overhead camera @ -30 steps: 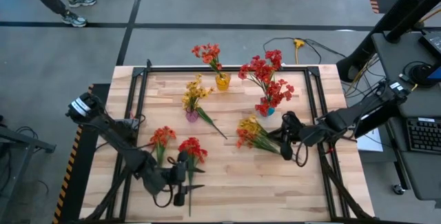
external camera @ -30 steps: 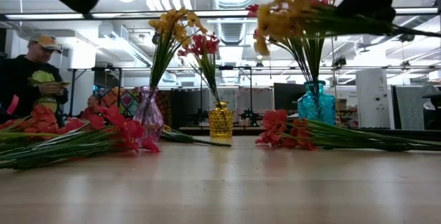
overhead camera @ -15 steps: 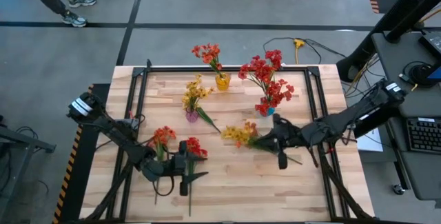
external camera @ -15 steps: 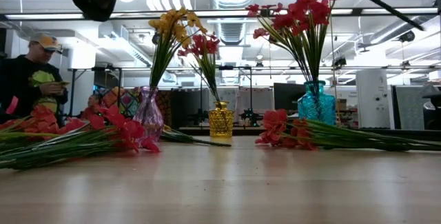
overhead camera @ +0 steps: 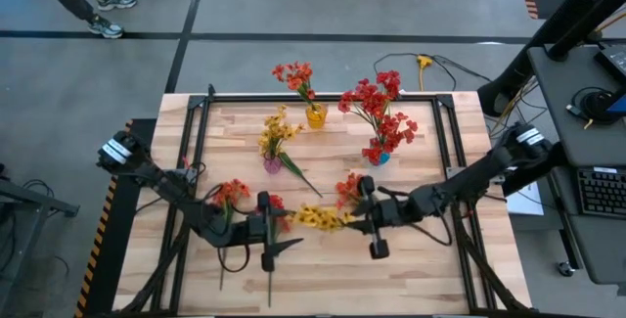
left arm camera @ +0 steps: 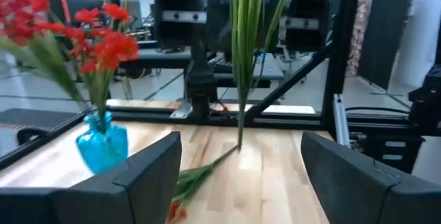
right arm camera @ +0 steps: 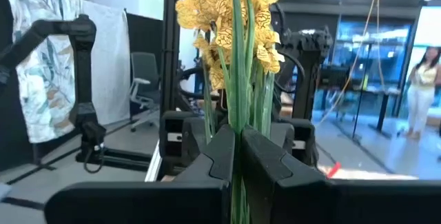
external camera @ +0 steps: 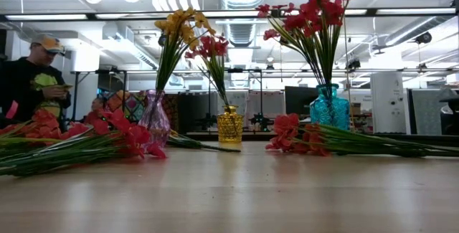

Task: Sort flowers into vase by color
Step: Put the right yellow flower into the purple vase

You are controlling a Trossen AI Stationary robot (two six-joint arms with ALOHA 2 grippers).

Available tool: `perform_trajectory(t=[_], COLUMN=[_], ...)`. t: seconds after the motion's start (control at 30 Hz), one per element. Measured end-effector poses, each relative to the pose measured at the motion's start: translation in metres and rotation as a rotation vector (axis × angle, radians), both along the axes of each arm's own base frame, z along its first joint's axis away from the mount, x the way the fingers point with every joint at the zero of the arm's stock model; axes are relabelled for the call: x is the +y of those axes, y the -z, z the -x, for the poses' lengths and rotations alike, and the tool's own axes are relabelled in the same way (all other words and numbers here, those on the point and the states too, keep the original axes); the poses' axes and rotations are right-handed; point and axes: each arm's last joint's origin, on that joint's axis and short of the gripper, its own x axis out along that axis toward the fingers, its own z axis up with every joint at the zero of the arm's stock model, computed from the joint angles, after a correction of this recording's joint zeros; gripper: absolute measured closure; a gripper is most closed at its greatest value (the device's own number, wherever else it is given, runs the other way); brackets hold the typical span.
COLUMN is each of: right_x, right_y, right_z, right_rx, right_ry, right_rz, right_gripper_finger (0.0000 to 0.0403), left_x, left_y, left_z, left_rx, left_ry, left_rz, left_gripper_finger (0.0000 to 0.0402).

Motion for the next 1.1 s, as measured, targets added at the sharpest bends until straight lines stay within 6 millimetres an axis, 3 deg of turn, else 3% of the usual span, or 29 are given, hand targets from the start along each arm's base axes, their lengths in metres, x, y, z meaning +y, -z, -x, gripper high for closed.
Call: perform_trajectory(t=[0.23, 0.53, 0.97, 1.1], right_x=[0.006, 0.011, 0.01, 0.007], right_y=[0.004, 0.0, -0.003, -0.004], right_z=[-0.026, -0.05, -0.053, -0.054], right_rx=[-0.029, -0.043, -0.059, -0.061], right_ry=[0.007, -0.019, -0.04, -0.029], right_rz=[0.031, 0.045, 0.063, 0.07], right_gripper_finger=[0.039, 0.039, 0.039, 0.039], left_x=[0.003, -0.008, -0.004, 0.0], left_y=[-0.003, 0.004, 0.002, 0.001], left_z=[-0.011, -0.034, -0.04, -0.044], left_rx=[-0.018, -0.037, -0.058, -0.068], left_ry=[0.071, 0.057, 0.011, 0.073], left_rz=[-0.024, -0.116, -0.099, -0.102], left_gripper_finger=[0.0126, 0.0128, 0.0128, 0.0128])
